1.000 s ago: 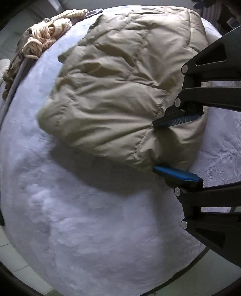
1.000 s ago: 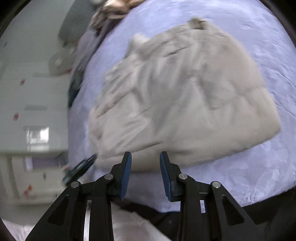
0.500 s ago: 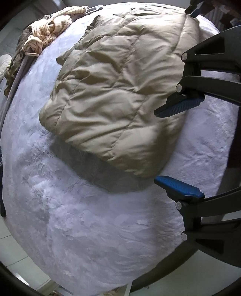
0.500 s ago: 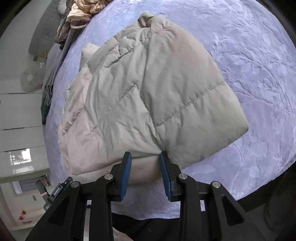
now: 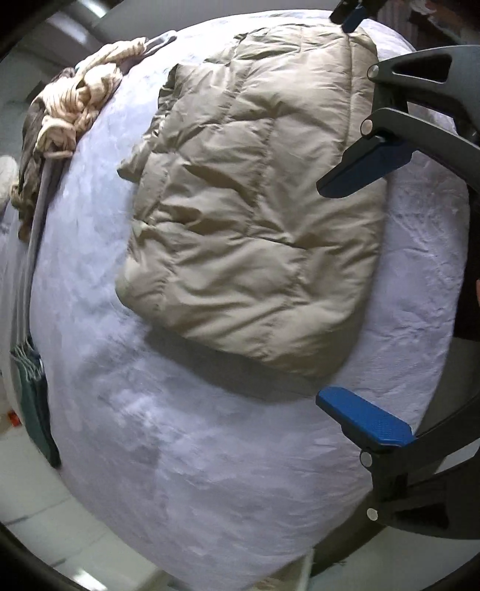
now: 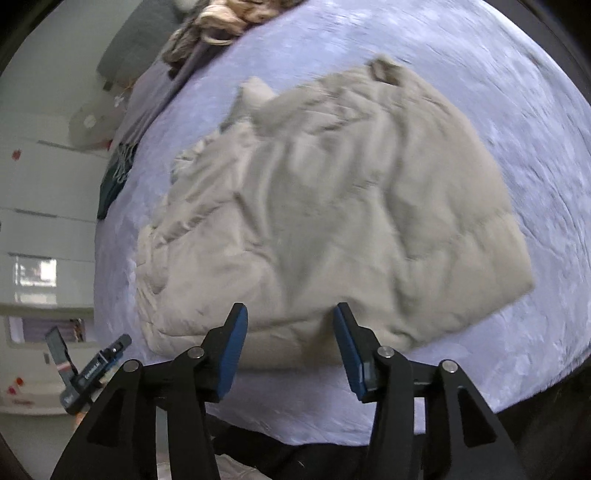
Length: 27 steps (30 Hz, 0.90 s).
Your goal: Fold large clothes
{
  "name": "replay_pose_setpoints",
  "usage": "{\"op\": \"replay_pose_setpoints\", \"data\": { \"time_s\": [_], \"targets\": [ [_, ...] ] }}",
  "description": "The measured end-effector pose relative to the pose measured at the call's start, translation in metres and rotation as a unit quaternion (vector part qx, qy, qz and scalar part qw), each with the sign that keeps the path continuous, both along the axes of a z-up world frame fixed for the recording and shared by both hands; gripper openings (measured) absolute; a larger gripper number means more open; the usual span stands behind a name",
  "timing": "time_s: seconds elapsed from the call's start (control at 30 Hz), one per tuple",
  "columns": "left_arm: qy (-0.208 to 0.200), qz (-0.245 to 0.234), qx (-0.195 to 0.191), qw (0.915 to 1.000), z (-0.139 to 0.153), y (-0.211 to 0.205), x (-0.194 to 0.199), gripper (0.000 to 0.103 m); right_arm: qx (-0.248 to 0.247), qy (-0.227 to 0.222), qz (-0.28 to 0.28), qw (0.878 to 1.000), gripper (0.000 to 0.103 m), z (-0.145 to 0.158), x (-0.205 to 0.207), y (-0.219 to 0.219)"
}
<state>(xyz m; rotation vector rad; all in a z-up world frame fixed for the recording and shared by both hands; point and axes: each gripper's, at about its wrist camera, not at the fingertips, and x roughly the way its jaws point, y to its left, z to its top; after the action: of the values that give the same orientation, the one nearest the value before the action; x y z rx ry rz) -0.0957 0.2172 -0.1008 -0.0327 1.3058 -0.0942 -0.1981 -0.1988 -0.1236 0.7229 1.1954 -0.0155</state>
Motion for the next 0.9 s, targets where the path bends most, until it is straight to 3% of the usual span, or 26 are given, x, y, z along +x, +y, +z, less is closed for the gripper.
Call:
{"op": "replay_pose_setpoints", "data": {
  "time_s": [0.17,0.33,0.47,0.57,0.87,0.9],
  "targets": [
    [0.001,-0.022,-0.009,0.9997,0.000,0.013,0.018,0.102,-0.007,0.007,0.009,1.000,0.054,0.002,0.021,0.039],
    [0.013,-0.038,-0.015,0.9991,-0.005,0.026,0.035,0.102,-0.020,0.016,0.007,1.000,0.069,0.001,0.035,0.070],
    [0.019,-0.045,-0.016,0.9987,-0.012,0.030,0.043,0.102,-0.028,0.026,0.007,0.999,0.071,-0.001,0.041,0.086],
    [0.028,-0.059,-0.014,0.9977,-0.019,0.028,0.048,0.102,-0.035,0.035,0.005,0.999,0.084,-0.003,0.043,0.097],
    [0.049,-0.068,-0.021,0.9963,-0.038,0.029,0.063,0.102,-0.046,0.049,0.004,0.998,0.084,-0.008,0.056,0.117],
    [0.053,-0.071,-0.024,0.9958,-0.039,0.028,0.065,0.102,-0.047,0.050,0.005,0.998,0.089,-0.009,0.059,0.119]
  ]
}}
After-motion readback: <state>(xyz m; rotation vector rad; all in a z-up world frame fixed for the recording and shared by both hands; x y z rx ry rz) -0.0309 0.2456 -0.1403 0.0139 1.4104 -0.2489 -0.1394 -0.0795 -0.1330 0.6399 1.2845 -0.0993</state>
